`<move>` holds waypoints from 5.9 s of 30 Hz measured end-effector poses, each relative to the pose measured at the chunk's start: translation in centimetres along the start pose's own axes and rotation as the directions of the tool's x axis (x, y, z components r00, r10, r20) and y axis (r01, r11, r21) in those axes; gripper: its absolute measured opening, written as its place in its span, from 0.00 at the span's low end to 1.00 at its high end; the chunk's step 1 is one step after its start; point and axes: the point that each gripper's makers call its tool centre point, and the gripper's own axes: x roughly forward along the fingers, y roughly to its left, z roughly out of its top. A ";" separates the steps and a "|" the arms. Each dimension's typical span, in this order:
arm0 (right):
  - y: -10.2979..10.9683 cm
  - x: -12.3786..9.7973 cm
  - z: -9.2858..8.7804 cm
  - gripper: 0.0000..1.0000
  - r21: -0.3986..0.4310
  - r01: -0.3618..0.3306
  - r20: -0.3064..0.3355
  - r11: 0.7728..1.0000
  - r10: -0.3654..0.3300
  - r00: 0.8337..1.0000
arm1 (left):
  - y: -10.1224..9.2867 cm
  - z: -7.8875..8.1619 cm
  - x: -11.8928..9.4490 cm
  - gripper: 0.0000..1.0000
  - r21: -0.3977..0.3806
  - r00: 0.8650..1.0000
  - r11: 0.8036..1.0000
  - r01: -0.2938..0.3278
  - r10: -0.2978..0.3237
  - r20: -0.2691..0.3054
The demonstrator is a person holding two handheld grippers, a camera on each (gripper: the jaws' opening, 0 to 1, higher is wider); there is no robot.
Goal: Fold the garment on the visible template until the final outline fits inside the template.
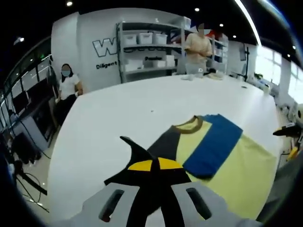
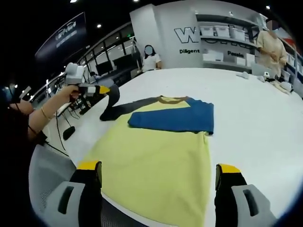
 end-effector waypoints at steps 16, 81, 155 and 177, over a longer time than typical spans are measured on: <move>0.2 0.1 -0.4 0.99 -0.008 -0.003 -0.013 1.000 0.003 1.000 | -5.7 3.0 2.5 0.00 0.058 0.994 0.992 0.108 -0.109 0.025; -0.8 -0.3 -2.3 0.99 0.006 0.037 -0.055 0.999 -0.037 0.998 | -26.4 3.2 8.9 0.00 0.290 0.927 0.887 0.361 -0.375 -0.006; 0.3 0.7 -1.7 0.99 0.019 0.028 -0.031 0.999 -0.027 0.999 | -4.5 -6.5 4.0 0.52 0.007 0.997 0.998 0.056 -0.055 -0.061; -0.1 0.6 -1.8 0.97 0.030 0.052 -0.035 0.998 -0.051 0.998 | -4.8 -9.6 4.2 0.00 -0.102 0.987 0.988 0.113 -0.123 -0.098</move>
